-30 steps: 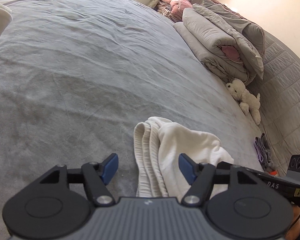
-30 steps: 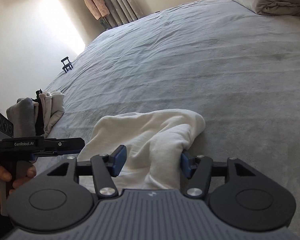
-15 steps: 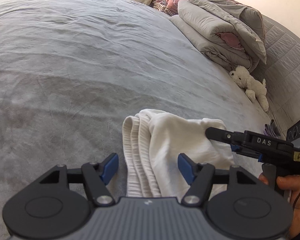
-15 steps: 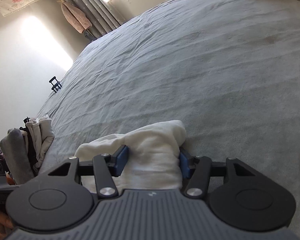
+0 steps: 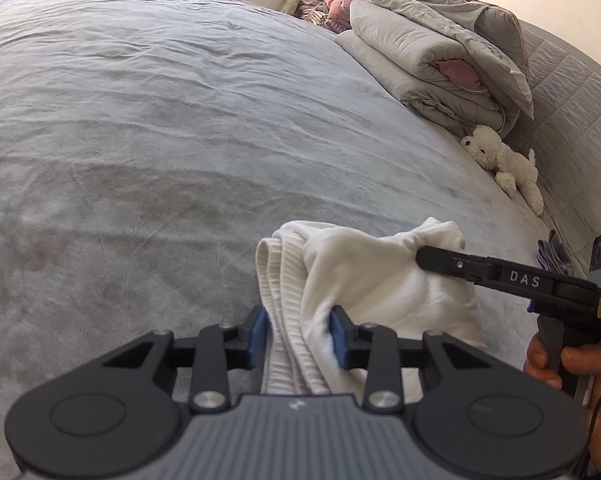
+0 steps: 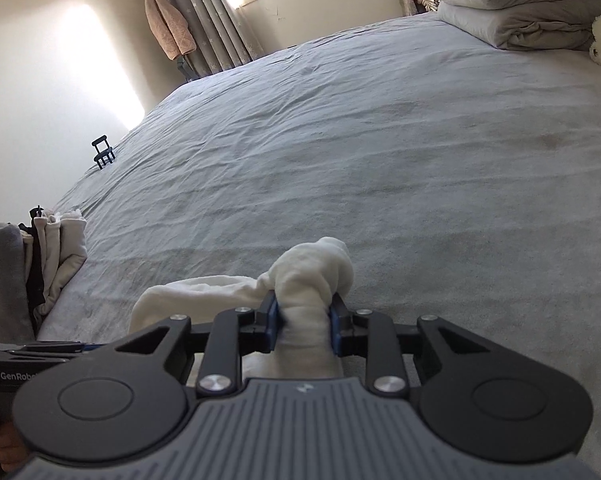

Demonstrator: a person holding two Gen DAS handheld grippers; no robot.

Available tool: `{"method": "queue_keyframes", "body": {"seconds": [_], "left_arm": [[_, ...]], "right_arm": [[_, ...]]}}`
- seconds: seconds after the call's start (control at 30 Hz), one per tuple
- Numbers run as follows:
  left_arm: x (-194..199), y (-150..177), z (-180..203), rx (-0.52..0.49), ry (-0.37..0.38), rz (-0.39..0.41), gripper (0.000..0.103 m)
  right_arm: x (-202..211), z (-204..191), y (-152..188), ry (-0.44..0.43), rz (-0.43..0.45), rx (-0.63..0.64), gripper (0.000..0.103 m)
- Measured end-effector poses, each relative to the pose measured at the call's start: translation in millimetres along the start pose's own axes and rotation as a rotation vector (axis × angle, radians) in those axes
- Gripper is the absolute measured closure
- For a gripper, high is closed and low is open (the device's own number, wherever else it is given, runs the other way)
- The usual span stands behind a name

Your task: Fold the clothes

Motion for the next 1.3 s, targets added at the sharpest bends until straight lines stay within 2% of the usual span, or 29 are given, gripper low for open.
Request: {"method": "queue_keyframes", "body": {"seconds": [0.1, 0.5, 0.6, 0.67, 0.97, 1.07, 1.2, 1.27, 1.3], "left_arm": [[0.4, -0.3, 0.3, 0.0, 0.001, -0.001, 0.068], [0.2, 0.8, 2.7, -0.008, -0.015, 0.0, 0.068], [0.0, 0.7, 2.5, -0.01, -0.019, 0.0, 0.068], [-0.1, 0.9, 2.5, -0.009, -0.019, 0.0, 0.068], [-1.2, 0.2, 3.3, -0.007, -0.023, -0.002, 0.068], [-1.8, 0.4, 4.0, -0.014, -0.031, 0.001, 0.068], [-2.6, 0.5, 5.2, -0.02, -0.042, 0.003, 0.068], [-3.1, 0.6, 5.6, -0.022, -0.048, 0.003, 0.068], [-3.4, 0.7, 5.8, -0.023, -0.052, 0.004, 0.067]], "right_arm": [[0.4, 2.5, -0.8, -0.007, 0.003, -0.017, 0.072], [1.5, 3.2, -3.6, 0.055, 0.032, 0.014, 0.072], [2.0, 5.1, -4.1, 0.071, 0.04, 0.01, 0.063], [2.6, 7.2, -4.4, 0.08, 0.045, 0.004, 0.061], [2.4, 7.9, -5.6, 0.123, 0.059, 0.036, 0.061], [0.0, 2.2, -3.7, 0.147, 0.053, 0.075, 0.07], [0.7, -3.7, -3.1, 0.185, 0.063, 0.117, 0.07], [-0.9, -1.9, -1.4, 0.183, 0.063, 0.107, 0.065], [-1.0, 0.0, -1.2, 0.186, 0.066, 0.096, 0.058]]}}
Point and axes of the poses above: each gripper's, at about its wrist camera, not at the fingertips, and x roughly against the way its jaws point, z to its right, y to its underside, the point moved 5 cm from there along -x, roughly the way its jaws point, and after that the axes turned 12 degrees about -z, right-handed, at the moved point
